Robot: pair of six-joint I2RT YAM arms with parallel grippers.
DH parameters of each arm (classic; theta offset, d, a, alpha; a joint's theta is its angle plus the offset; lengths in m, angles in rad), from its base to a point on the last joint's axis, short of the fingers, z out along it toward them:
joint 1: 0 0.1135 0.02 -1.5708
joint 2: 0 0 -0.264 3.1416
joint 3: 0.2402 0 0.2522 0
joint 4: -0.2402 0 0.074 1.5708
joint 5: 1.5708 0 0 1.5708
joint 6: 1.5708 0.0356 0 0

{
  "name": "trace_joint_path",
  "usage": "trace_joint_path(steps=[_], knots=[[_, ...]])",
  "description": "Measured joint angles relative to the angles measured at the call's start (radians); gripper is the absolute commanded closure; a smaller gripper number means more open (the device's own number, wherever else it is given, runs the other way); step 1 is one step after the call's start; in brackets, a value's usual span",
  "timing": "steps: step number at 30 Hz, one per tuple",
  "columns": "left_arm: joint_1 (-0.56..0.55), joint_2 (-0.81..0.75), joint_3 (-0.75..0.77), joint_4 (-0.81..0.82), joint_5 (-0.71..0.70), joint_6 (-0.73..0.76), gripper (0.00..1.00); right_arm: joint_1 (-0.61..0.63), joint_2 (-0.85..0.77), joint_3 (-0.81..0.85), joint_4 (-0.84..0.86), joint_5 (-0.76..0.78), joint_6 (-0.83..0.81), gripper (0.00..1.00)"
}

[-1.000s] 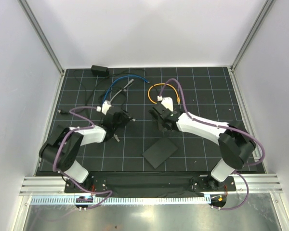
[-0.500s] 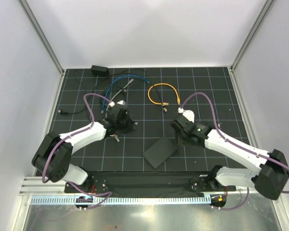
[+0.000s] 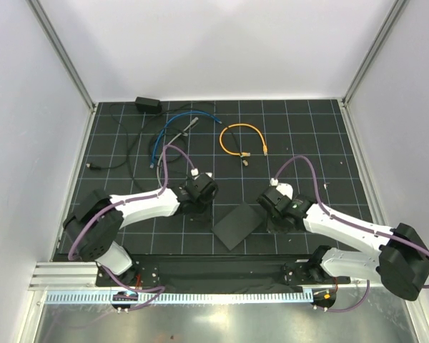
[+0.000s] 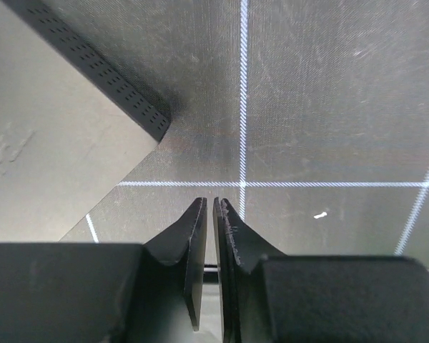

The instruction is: Pull the plug from the switch port

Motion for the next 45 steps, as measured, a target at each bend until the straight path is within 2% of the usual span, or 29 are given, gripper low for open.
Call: trace_joint_path(steps=[8,14,22,27,32,36,39,45], knots=[[-0.058,0.051,0.011,-0.010,-0.015,-0.008,0.99,0.000,0.059,-0.039,0.132,-0.026,0.034,0.83],[-0.090,0.053,0.007,0.011,-0.010,-0.032,1.00,-0.001,0.167,-0.006,0.213,-0.034,0.034,0.84],[-0.183,0.067,-0.007,0.090,0.055,-0.090,1.00,-0.035,0.359,0.165,0.242,-0.034,-0.022,0.85],[-0.218,0.106,-0.008,0.203,0.102,-0.146,1.00,-0.066,0.506,0.331,0.256,-0.076,-0.084,0.85],[-0.211,0.103,-0.032,0.288,0.035,-0.223,1.00,-0.088,0.613,0.487,0.222,-0.110,-0.143,0.84],[-0.214,0.020,-0.069,0.288,-0.028,-0.222,0.99,-0.108,0.602,0.546,0.210,-0.107,-0.169,0.82],[-0.215,-0.114,-0.115,0.259,-0.081,-0.218,0.95,-0.132,0.557,0.544,0.187,-0.088,-0.180,0.79],[-0.175,-0.329,-0.135,0.155,-0.173,-0.184,0.88,-0.159,0.340,0.387,0.151,-0.041,-0.173,0.78]])
